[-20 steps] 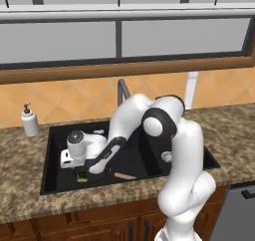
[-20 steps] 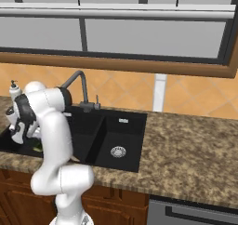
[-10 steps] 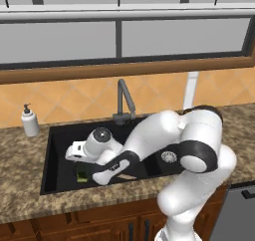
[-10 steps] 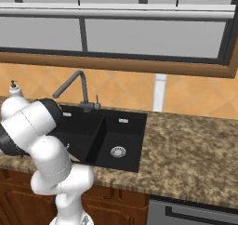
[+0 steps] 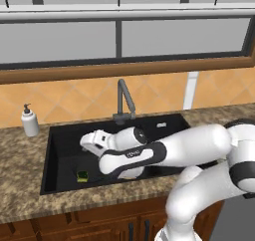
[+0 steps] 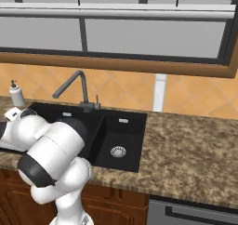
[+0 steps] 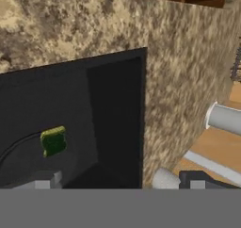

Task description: Pick the pan and sponge and place them into the sink. Then turn on the water.

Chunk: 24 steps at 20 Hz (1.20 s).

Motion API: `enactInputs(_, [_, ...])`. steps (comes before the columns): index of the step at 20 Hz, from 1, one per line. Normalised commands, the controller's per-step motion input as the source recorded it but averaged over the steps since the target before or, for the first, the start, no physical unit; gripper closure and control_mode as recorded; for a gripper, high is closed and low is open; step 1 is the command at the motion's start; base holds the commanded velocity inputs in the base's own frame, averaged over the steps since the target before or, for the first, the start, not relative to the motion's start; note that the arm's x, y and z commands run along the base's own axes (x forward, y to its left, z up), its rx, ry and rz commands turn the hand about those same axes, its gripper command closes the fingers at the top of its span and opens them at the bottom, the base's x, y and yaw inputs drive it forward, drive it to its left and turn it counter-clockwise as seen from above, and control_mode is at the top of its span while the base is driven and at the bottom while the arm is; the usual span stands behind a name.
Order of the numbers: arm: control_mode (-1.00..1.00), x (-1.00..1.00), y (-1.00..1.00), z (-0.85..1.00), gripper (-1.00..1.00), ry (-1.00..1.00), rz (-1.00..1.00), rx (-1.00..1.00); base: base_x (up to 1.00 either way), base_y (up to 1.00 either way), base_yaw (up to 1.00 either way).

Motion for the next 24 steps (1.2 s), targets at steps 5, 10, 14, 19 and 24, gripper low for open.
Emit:
enactInputs(5, [-1.00,-0.42,-0.09,1.00,-1.00,0.05,-0.03,0.32,0.00,0.00,0.00])
enactInputs(10, [-1.00,-0.32,-0.24,1.00,-1.00,0.13,-0.03,0.37,0.00,0.00,0.00])
enactInputs(14, [-1.00,-0.25,-0.38,1.00,-1.00,0.14,0.00,0.38,0.00,0.00,0.00])
enactInputs(19, [-1.00,-0.31,-0.62,1.00,-1.00,0.25,0.00,0.45,0.00,0.00,0.00])
enactInputs(24, [-1.00,-0.01,-0.76,1.00,-1.00,0.34,-0.02,0.47,0.00,0.00,0.00])
